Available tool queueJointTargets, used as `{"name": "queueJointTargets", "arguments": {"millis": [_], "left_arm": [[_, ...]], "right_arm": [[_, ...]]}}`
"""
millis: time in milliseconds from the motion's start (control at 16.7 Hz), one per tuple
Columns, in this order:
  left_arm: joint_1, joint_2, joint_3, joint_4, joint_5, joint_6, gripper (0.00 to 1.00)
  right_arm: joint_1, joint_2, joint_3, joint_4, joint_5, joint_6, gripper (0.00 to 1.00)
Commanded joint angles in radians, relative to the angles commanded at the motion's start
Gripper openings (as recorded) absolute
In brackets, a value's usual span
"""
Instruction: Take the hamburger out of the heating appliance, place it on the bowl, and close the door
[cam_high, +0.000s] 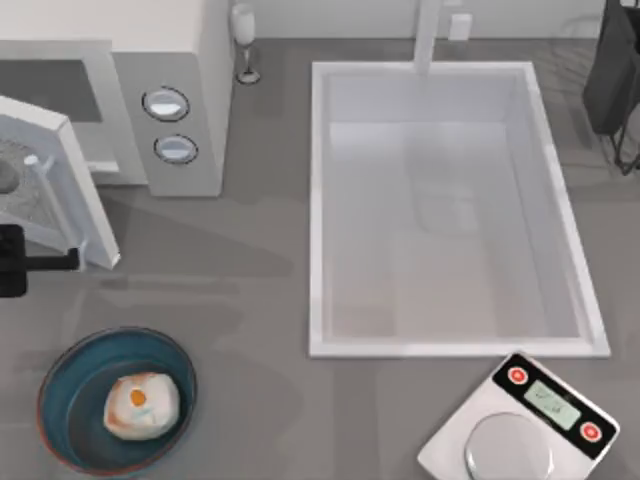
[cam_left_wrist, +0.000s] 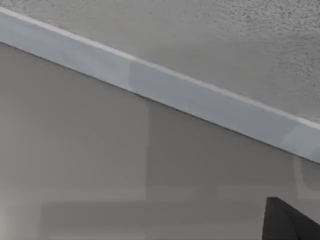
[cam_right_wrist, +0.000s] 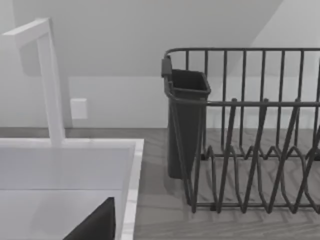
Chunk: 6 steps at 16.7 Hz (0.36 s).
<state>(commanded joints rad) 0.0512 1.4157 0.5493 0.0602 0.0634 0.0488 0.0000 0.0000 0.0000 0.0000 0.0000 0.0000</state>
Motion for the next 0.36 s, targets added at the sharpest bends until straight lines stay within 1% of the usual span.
{"name": "queueJointTargets", "arguments": {"millis": [180, 360], "left_arm": [[-0.011, 0.123, 0.075, 0.054, -0.007, -0.006, 0.00], [-0.014, 0.152, 0.097, 0.071, -0.009, -0.008, 0.00]], "right_arm": [[0.000, 0.000, 0.000, 0.000, 0.000, 0.000, 1.00], [0.000, 0.000, 0.000, 0.000, 0.000, 0.000, 1.00]]}}
